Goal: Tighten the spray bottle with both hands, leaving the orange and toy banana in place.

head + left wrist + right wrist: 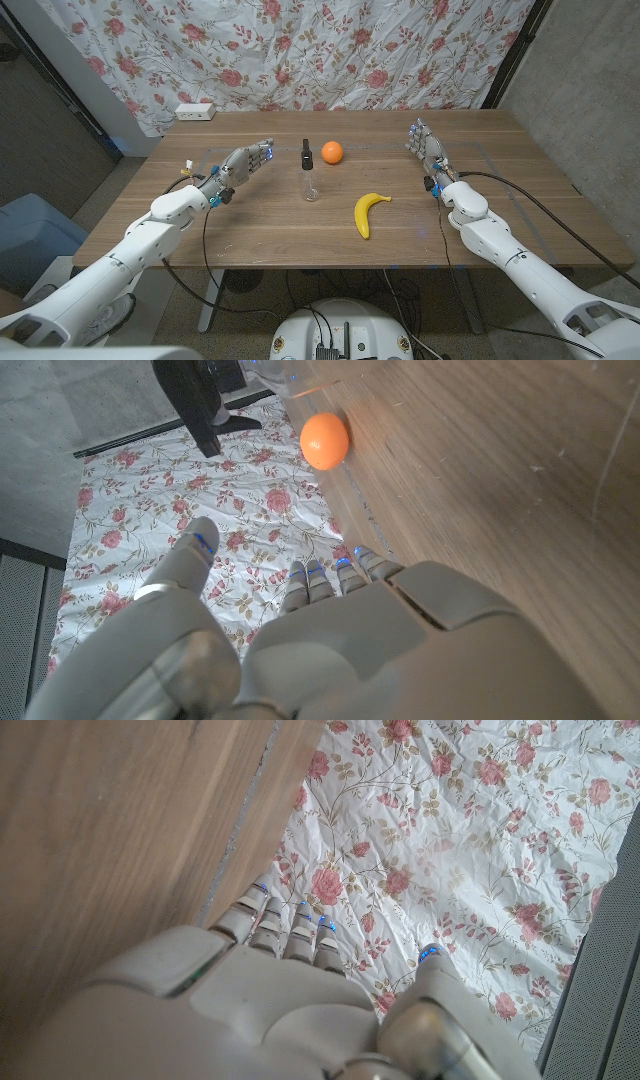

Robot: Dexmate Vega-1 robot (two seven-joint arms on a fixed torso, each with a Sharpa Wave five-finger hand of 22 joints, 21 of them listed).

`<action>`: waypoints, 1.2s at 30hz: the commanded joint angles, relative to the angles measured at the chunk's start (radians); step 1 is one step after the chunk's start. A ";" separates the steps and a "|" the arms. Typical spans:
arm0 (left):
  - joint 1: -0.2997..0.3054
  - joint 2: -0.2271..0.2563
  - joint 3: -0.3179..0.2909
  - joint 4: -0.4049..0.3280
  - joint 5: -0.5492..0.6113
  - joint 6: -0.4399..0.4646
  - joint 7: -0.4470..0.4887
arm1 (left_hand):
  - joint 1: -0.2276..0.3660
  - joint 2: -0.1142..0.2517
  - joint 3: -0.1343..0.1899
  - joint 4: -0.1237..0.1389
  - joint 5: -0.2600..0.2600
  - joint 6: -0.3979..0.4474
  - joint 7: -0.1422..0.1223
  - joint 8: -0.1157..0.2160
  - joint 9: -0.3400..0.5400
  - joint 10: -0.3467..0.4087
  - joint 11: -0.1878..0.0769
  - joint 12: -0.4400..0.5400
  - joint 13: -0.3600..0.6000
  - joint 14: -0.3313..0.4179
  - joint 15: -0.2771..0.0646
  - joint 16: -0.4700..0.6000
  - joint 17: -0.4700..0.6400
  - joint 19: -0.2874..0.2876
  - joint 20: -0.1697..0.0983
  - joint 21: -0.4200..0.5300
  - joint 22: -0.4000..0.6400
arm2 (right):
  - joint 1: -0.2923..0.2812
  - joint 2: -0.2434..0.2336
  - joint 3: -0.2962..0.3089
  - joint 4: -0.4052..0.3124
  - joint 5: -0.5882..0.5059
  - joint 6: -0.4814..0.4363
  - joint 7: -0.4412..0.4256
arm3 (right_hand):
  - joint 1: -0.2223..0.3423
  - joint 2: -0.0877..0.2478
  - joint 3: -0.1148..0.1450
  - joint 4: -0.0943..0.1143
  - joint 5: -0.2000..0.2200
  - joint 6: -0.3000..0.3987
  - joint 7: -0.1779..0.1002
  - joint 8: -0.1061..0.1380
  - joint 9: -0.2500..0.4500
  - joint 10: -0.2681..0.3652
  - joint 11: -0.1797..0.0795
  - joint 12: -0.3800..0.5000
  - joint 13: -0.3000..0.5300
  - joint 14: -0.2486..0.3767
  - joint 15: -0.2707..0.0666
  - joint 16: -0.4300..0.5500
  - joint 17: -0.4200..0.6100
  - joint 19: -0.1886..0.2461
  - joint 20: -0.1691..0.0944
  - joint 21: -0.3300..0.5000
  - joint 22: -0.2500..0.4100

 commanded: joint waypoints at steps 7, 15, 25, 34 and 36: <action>0.039 0.081 0.006 -0.080 0.029 0.009 -0.035 | 0.063 -0.035 0.019 0.004 0.008 -0.084 0.002 -0.007 0.002 -0.096 0.014 -0.008 0.005 -0.089 0.023 -0.004 0.005 -0.081 -0.047 -0.002 0.004 | -0.006 -0.019 -0.005 -0.022 -0.018 -0.007 0.004 | 0.002 0.009 0.004 -0.009 0.001 -0.011 -0.002 -0.001 0.004 -0.011 0.004 0.003 0.000 -0.016 0.005 0.003 0.000 -0.007 -0.001 0.001 0.003; 0.043 0.112 0.017 -0.109 0.044 0.026 -0.052 | 0.091 -0.053 0.024 0.005 0.009 -0.138 0.004 -0.010 0.002 -0.149 0.028 -0.006 0.005 -0.141 0.034 -0.004 0.005 -0.125 -0.041 -0.002 0.004 | -0.008 -0.029 -0.009 -0.033 -0.022 -0.022 0.006 | 0.001 0.009 0.005 -0.012 0.001 -0.017 -0.002 -0.001 0.004 -0.018 0.006 0.002 0.000 -0.022 0.008 0.002 -0.003 -0.011 0.000 0.001 0.003; 0.035 0.136 0.040 -0.143 0.096 0.045 -0.038 | 0.119 -0.073 0.026 0.007 0.009 -0.201 0.012 -0.010 0.002 -0.199 0.059 -0.003 0.006 -0.184 0.060 0.000 0.006 -0.176 -0.032 -0.001 0.005 | 0.001 -0.018 -0.015 -0.011 -0.024 -0.010 0.014 | 0.000 0.008 0.005 -0.014 0.000 -0.025 -0.001 -0.002 0.004 -0.023 0.007 0.002 -0.001 -0.026 0.011 0.002 -0.005 -0.015 0.002 0.001 0.003; 0.040 0.151 0.046 -0.170 0.151 0.057 0.022 | 0.127 -0.080 0.025 0.007 0.010 -0.202 0.014 -0.003 0.002 -0.214 0.056 -0.002 0.007 -0.186 0.059 0.004 0.006 -0.179 -0.035 0.004 0.005 | 0.008 -0.009 -0.018 0.004 -0.032 -0.001 0.009 | -0.002 0.008 0.005 -0.016 0.000 -0.028 0.000 -0.002 0.004 -0.027 0.006 0.002 -0.002 -0.028 0.012 0.003 -0.008 -0.015 0.002 0.002 0.003; 0.031 0.151 0.055 -0.168 0.160 0.065 0.018 | 0.128 -0.082 0.025 0.007 0.011 -0.202 0.013 -0.002 0.002 -0.216 0.056 -0.002 0.007 -0.186 0.059 0.005 0.006 -0.178 -0.037 0.005 0.005 | 0.007 -0.007 -0.018 0.005 -0.033 0.002 0.004 | -0.002 0.008 0.005 -0.016 -0.001 -0.029 0.001 -0.002 0.004 -0.027 0.007 0.002 -0.002 -0.028 0.012 0.003 -0.008 -0.016 0.002 0.002 0.003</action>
